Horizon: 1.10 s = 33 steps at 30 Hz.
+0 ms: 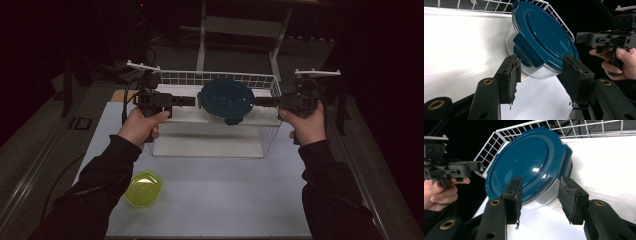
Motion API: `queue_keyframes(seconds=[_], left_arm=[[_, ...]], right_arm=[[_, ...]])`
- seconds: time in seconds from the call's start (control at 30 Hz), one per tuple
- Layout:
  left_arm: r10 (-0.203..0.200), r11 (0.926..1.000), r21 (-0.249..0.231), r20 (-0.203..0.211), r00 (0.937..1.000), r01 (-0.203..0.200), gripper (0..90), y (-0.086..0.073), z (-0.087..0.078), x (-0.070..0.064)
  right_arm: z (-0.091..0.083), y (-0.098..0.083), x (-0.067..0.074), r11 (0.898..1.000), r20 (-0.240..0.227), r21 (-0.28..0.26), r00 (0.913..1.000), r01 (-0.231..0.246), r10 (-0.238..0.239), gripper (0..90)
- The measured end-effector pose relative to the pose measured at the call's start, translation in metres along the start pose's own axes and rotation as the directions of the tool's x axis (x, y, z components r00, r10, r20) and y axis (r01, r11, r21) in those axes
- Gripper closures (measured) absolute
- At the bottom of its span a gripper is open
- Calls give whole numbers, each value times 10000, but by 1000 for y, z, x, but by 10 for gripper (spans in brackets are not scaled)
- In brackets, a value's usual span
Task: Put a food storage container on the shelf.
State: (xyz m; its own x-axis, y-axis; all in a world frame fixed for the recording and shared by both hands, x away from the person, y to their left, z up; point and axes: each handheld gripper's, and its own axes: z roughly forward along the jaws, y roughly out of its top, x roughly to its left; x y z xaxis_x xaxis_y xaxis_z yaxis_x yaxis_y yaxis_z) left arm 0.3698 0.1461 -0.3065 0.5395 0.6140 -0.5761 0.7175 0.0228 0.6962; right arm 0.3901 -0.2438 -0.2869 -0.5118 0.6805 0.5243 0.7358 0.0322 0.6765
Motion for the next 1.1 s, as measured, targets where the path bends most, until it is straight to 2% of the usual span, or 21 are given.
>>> queue_keyframes(seconds=[0.1,0.27,0.37,0.43,0.5,0.57,0.6,0.67,0.73,0.8,0.87,0.9,0.93,0.97,1.0,1.03,1.1], left_arm=[[88,9996,-269,46,10000,-86,455,-6,-7,-2],[468,9987,-225,388,9982,-460,392,-18,-12,-7],[789,9968,-128,589,9951,-783,368,-25,-12,-11],[1077,9941,-209,811,9909,-1063,333,-32,-12,-13],[1187,9928,-285,794,9898,-1168,329,-37,-11,-15],[1239,9919,-401,989,9874,-1204,327,-43,-11,-15],[1413,9894,-489,1095,9839,-1367,313,-48,-10,-16],[1642,9855,-606,1086,9804,-1583,301,-56,-9,-17],[2121,9756,-770,862,9734,-2058,264,-66,-9,-18],[2469,9669,-820,633,9670,-2415,224,-78,-9,-19],[2808,9584,-663,454,9587,-2776,175,-86,-8,-18],[3053,9509,-619,274,9519,-3032,152,-92,-7,-19],[3189,9466,-541,149,9477,-3177,143,-97,-7,-19],[3189,9466,-541,149,9477,-3177,138,-97,-7,-19],[3407,9384,-590,-57,9402,-3404,138,-105,-7,-20],[3504,9347,-584,-151,9365,-3506,106,-108,-7,-20],[3810,9218,-610,-409,9237,-3829,19,-118,-7,-22]], right_arm=[[-1,-7,8,9995,-36,63,9995,300,-300,556],[0,-18,15,9979,-226,236,9979,605,-600,626],[0,-25,19,9974,-269,233,9973,687,-681,657],[3,-31,23,9957,-195,307,9961,869,-864,675],[6,-36,25,9945,-251,422,9952,956,-946,699],[9,-41,27,9934,-244,487,9944,1038,-1027,738],[11,-42,28,9926,-236,541,9939,1090,-1078,756],[13,-46,30,9918,-257,534,9930,1164,-1151,844],[14,-49,31,9905,-269,561,9919,1255,-1241,898],[18,-52,33,9881,-232,678,9904,1377,-1365,899],[22,-54,34,9874,-251,753,9902,1392,-1376,900],[24,-54,35,9870,-264,800,9901,1397,-1380,900],[26,-55,35,9878,-286,776,9907,1348,-1330,900],[26,-55,35,9878,-286,776,9907,1348,-1330,900],[28,-55,35,9880,-278,774,9908,1339,-1321,900],[31,-55,34,9888,-303,772,9916,1278,-1258,900],[33,-55,33,9896,-324,768,9923,1218,-1196,900]])
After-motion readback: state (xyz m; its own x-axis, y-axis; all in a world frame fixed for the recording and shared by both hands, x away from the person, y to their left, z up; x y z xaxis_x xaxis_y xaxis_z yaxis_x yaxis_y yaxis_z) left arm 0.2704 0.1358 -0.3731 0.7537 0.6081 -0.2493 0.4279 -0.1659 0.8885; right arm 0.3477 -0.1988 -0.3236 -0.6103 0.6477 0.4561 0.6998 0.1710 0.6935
